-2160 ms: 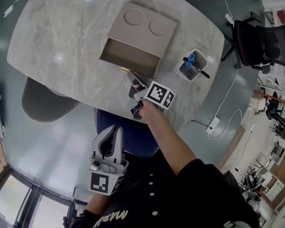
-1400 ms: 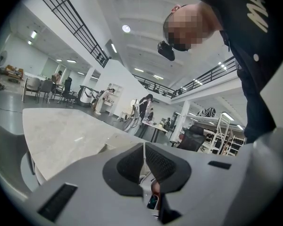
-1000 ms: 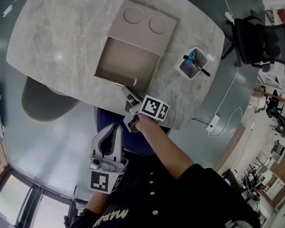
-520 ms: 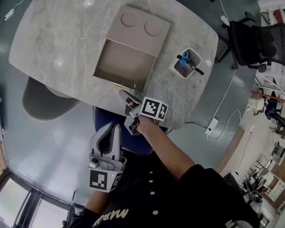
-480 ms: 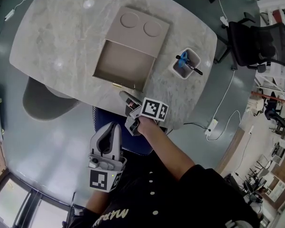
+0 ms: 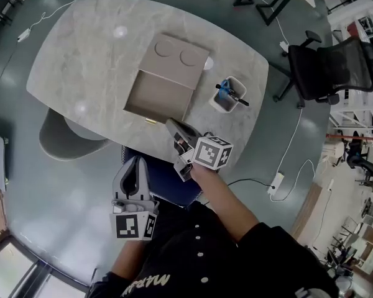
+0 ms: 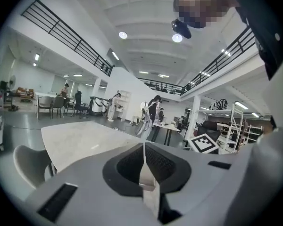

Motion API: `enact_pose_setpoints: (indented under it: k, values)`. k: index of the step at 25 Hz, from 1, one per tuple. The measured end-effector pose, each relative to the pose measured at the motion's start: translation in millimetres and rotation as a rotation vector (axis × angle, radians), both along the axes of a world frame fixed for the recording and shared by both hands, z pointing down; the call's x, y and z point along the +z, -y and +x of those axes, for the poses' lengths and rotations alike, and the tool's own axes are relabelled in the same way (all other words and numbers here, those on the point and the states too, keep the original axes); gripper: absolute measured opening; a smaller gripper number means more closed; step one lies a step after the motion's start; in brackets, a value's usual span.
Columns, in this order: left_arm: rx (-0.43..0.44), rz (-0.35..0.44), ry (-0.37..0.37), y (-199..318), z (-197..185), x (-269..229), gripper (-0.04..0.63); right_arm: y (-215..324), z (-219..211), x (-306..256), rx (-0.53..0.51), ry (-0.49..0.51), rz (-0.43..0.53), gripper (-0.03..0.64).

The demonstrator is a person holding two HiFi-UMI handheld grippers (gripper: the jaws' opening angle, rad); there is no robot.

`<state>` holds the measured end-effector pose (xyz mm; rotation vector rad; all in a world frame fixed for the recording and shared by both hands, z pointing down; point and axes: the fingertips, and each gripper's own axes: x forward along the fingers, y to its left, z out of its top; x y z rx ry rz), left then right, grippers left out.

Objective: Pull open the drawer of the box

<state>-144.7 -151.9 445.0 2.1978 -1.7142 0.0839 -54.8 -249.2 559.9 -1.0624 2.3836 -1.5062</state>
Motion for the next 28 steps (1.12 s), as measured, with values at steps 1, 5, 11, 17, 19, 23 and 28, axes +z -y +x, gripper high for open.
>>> enact_pose_setpoints:
  k: [1, 5, 11, 17, 19, 23, 28]
  values:
    - [-0.009, 0.005, 0.005, -1.9, 0.9, -4.0, 0.02, -0.7, 5.8, -13.1, 0.0, -0.013, 0.041, -0.003]
    - [-0.017, 0.053, 0.014, -14.8, 10.5, -23.4, 0.02, -11.5, 29.5, -59.8, -0.003, -0.072, 0.192, -0.003]
    - [-0.037, 0.127, 0.029, -30.1, 20.9, -56.0, 0.02, -29.4, 64.8, -115.6, 0.019, -0.145, 0.364, -0.003]
    - [-0.048, 0.188, 0.047, -48.3, 34.4, -77.6, 0.02, -58.3, 97.4, -147.5, 0.048, -0.176, 0.467, -0.003]
    - [-0.048, 0.207, 0.048, -53.3, 39.5, -84.6, 0.02, -68.0, 108.7, -158.6, 0.056, -0.195, 0.502, -0.003]
    - [-0.049, 0.254, 0.061, -64.5, 50.2, -104.2, 0.02, -87.9, 134.6, -190.9, 0.072, -0.254, 0.601, -0.003]
    - [-0.063, 0.313, 0.076, -83.3, 61.4, -127.3, 0.02, -117.3, 158.2, -230.6, 0.092, -0.342, 0.745, -0.003]
